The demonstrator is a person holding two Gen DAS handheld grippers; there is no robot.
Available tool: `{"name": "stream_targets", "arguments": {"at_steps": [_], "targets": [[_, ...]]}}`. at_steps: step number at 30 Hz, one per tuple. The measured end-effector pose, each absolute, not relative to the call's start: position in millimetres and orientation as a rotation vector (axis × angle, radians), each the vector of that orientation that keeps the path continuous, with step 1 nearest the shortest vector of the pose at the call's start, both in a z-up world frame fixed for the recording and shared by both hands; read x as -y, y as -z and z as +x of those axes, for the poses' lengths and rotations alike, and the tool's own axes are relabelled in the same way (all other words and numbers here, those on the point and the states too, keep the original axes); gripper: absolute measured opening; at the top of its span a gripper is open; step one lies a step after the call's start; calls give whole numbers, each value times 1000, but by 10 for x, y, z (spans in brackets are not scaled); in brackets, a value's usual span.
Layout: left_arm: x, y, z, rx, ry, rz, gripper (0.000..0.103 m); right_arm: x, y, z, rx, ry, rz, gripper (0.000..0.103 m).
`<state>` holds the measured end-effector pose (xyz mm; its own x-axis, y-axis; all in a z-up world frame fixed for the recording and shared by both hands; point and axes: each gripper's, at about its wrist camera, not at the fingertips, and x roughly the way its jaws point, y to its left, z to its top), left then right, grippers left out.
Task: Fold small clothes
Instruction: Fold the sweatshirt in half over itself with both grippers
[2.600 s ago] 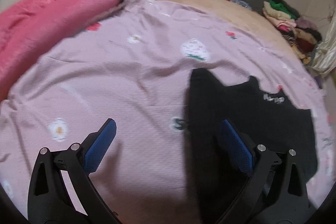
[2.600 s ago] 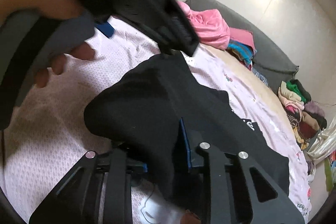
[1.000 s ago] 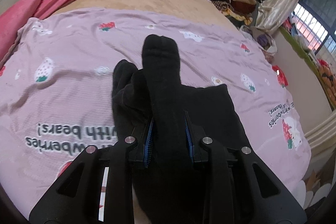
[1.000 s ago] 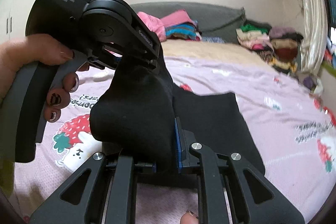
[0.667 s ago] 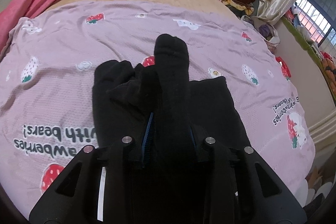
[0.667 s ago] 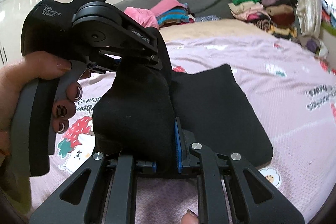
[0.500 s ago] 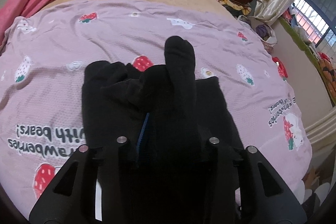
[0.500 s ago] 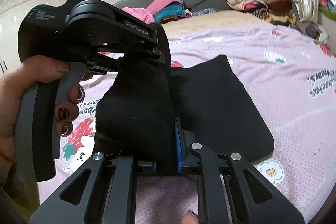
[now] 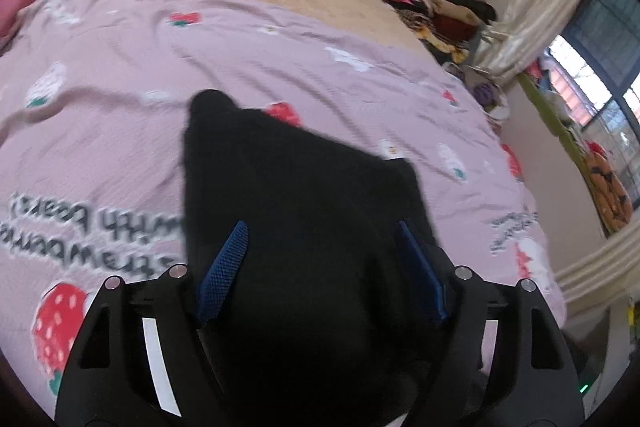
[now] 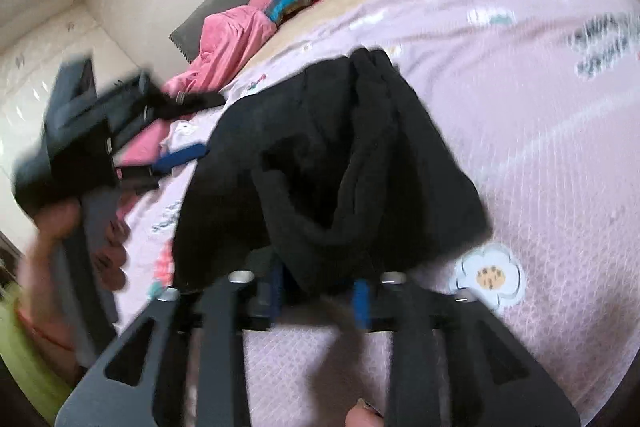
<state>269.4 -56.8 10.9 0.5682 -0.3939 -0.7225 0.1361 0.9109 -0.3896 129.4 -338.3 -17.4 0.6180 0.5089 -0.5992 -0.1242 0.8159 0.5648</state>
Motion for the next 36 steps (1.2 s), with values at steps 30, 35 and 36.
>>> {"name": "stream_targets", "arguments": {"at_steps": [30, 35, 36], "targets": [[407, 1, 2307, -883, 261, -171, 69, 3248, -492, 2463, -861, -547, 226, 19], [511, -21, 2304, -896, 287, -163, 69, 3329, -493, 2577, -842, -504, 156, 19], [528, 4, 2310, -908, 291, -164, 69, 3311, -436, 2630, -857, -492, 142, 19]]}}
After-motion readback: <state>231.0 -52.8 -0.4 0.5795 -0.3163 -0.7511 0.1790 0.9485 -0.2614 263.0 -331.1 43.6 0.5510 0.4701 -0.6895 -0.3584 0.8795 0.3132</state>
